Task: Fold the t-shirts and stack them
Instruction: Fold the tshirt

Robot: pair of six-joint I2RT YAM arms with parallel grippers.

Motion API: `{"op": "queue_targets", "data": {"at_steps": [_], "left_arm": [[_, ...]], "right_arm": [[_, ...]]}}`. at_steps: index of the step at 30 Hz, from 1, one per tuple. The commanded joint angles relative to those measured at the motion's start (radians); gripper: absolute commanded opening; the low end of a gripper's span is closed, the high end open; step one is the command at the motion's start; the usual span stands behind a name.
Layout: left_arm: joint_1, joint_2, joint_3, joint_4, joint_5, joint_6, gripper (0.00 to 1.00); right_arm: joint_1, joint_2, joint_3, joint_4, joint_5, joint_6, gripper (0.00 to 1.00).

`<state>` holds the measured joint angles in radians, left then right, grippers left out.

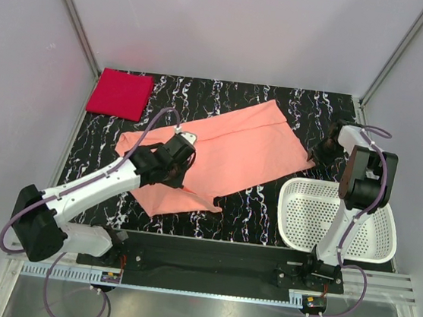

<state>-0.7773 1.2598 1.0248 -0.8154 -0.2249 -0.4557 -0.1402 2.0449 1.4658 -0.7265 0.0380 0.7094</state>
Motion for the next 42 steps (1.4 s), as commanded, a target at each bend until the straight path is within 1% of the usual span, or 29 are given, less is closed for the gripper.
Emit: {"op": "queue_targets", "data": {"at_steps": [1, 5, 8, 9, 12, 14, 15, 16, 17, 19, 20, 21, 24, 28, 35, 42], "left_arm": [[0.006, -0.039, 0.004, 0.002, 0.009, -0.005, 0.0], [0.006, -0.054, -0.002, -0.005, 0.01, -0.02, 0.0], [0.006, -0.059, -0.002, -0.014, 0.007, -0.028, 0.0], [0.006, -0.06, 0.001, -0.018, 0.004, -0.031, 0.0], [0.006, -0.066, 0.007, -0.03, -0.007, -0.037, 0.0], [0.006, -0.066, 0.024, -0.039, -0.014, -0.038, 0.0], [0.006, -0.063, 0.034, -0.053, -0.03, -0.043, 0.0], [0.009, -0.059, 0.062, -0.06, -0.04, -0.044, 0.0], [0.013, -0.051, 0.082, -0.083, -0.048, -0.044, 0.0], [0.027, -0.022, 0.15, -0.109, -0.077, -0.037, 0.0], [0.033, -0.014, 0.168, -0.132, -0.086, -0.035, 0.0], [0.038, -0.004, 0.184, -0.136, -0.099, -0.031, 0.0], [0.076, 0.018, 0.215, -0.14, -0.113, -0.02, 0.0], [0.162, 0.07, 0.273, -0.156, -0.122, 0.006, 0.0], [0.213, 0.081, 0.342, -0.166, -0.16, 0.051, 0.0], [0.24, 0.096, 0.396, -0.14, -0.209, 0.086, 0.0]], "right_arm": [[-0.016, 0.008, -0.005, -0.004, 0.076, 0.015, 0.46], [-0.025, 0.004, -0.018, 0.006, 0.069, -0.002, 0.46], [-0.025, 0.015, -0.019, 0.013, 0.04, -0.002, 0.43], [-0.025, 0.017, -0.018, 0.013, 0.036, -0.004, 0.38], [-0.025, 0.006, -0.025, 0.015, 0.031, -0.016, 0.3], [-0.025, 0.001, -0.022, 0.016, 0.014, -0.024, 0.17], [-0.024, 0.0, -0.022, 0.013, -0.018, -0.024, 0.11], [-0.024, -0.002, -0.021, 0.012, -0.03, -0.021, 0.02], [-0.024, -0.009, -0.019, 0.012, -0.035, -0.016, 0.0], [-0.024, -0.017, -0.007, 0.001, -0.061, -0.024, 0.0], [-0.024, -0.02, -0.001, -0.004, -0.07, -0.033, 0.0], [-0.024, -0.017, 0.008, -0.016, -0.113, -0.04, 0.0], [-0.007, -0.005, 0.048, -0.044, -0.147, -0.05, 0.0], [0.022, -0.02, 0.065, -0.053, -0.119, -0.057, 0.0], [0.044, -0.046, 0.131, -0.102, -0.084, -0.088, 0.0], [0.059, -0.016, 0.243, -0.177, -0.069, -0.117, 0.0]]}}
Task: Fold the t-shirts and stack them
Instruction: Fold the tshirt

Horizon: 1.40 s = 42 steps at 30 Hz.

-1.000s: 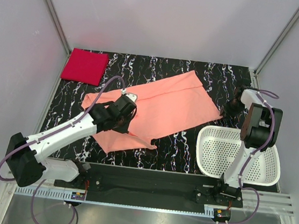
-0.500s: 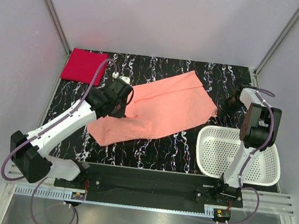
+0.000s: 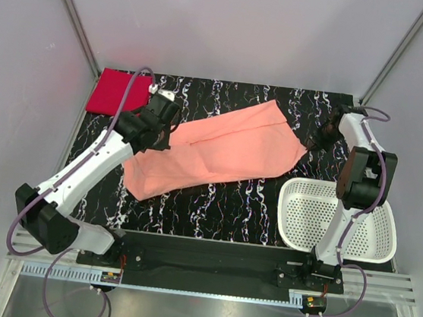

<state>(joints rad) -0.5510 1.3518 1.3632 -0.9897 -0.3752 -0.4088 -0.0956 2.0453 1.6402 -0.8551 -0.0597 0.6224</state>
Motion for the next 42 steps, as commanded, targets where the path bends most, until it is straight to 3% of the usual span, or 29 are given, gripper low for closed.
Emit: {"op": "queue_targets", "data": {"at_steps": [1, 11, 24, 42], "left_arm": [[0.019, 0.007, 0.062, 0.039, -0.065, 0.045, 0.0], [0.077, 0.053, 0.142, 0.074, -0.129, 0.087, 0.0], [0.121, 0.138, 0.204, 0.129, -0.145, 0.126, 0.0], [0.189, 0.268, 0.286, 0.155, -0.133, 0.177, 0.0]], "right_arm": [[0.014, -0.004, 0.095, -0.058, 0.028, -0.035, 0.0], [0.02, 0.067, 0.234, -0.137, 0.054, -0.062, 0.0], [0.037, 0.236, 0.516, -0.229, -0.025, -0.049, 0.0], [0.062, 0.421, 0.75, -0.206, -0.097, -0.009, 0.01]]}}
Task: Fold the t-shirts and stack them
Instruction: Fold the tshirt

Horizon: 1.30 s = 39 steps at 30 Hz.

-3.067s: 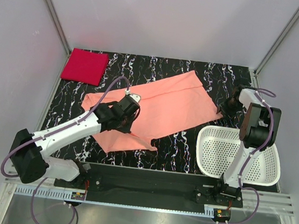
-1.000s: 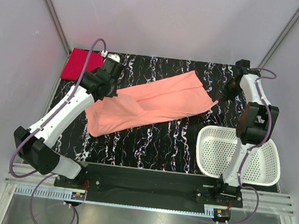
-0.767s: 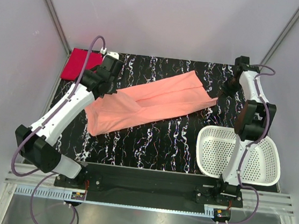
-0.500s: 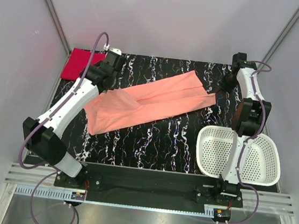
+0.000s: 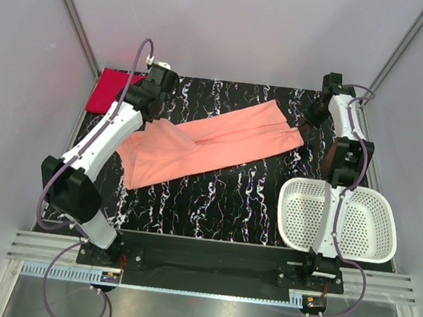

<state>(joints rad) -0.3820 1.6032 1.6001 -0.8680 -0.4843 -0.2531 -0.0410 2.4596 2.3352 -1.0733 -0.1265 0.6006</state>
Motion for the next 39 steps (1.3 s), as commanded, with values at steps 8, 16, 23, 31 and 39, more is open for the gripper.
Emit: {"op": "queue_targets", "data": {"at_steps": [8, 16, 23, 31, 39], "left_arm": [[0.041, 0.038, 0.032, 0.03, -0.025, 0.017, 0.0], [0.063, 0.032, 0.006, 0.04, -0.039, 0.021, 0.0], [0.077, 0.03, 0.015, 0.054, -0.036, 0.023, 0.0], [0.088, 0.099, 0.06, 0.05, -0.036, 0.029, 0.0], [0.101, 0.104, 0.084, 0.037, -0.056, 0.018, 0.0]], "right_arm": [[0.006, 0.035, 0.058, 0.045, -0.07, 0.025, 0.01], [0.006, 0.074, 0.09, 0.064, -0.097, 0.045, 0.02], [0.006, 0.085, 0.101, 0.085, -0.104, 0.059, 0.02], [0.007, 0.111, 0.118, 0.113, -0.139, 0.088, 0.02], [0.007, 0.104, 0.118, 0.136, -0.13, 0.087, 0.01]]}}
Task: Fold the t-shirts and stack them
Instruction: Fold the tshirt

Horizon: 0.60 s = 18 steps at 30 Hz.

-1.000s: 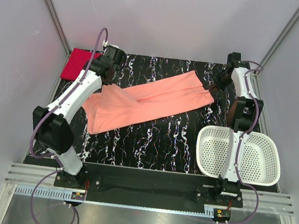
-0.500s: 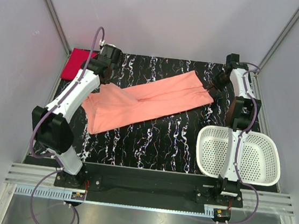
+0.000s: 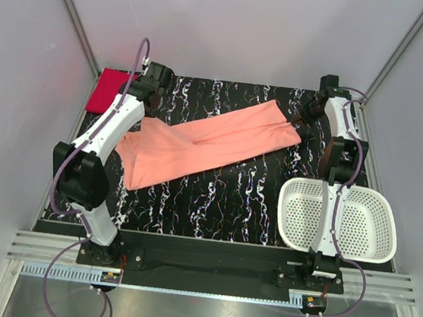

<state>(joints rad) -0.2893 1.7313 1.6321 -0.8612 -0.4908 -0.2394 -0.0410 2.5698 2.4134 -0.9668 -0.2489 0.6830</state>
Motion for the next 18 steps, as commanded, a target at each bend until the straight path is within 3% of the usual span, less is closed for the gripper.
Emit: {"op": "queue_targets", "data": {"at_steps": [1, 18], "left_arm": [[0.01, -0.03, 0.051, 0.03, -0.054, -0.003, 0.0], [0.013, 0.024, 0.054, 0.022, -0.066, 0.0, 0.0]], "right_arm": [[0.007, -0.008, 0.036, 0.028, 0.0, 0.001, 0.01], [0.006, 0.049, 0.053, 0.033, -0.01, 0.001, 0.04]]}}
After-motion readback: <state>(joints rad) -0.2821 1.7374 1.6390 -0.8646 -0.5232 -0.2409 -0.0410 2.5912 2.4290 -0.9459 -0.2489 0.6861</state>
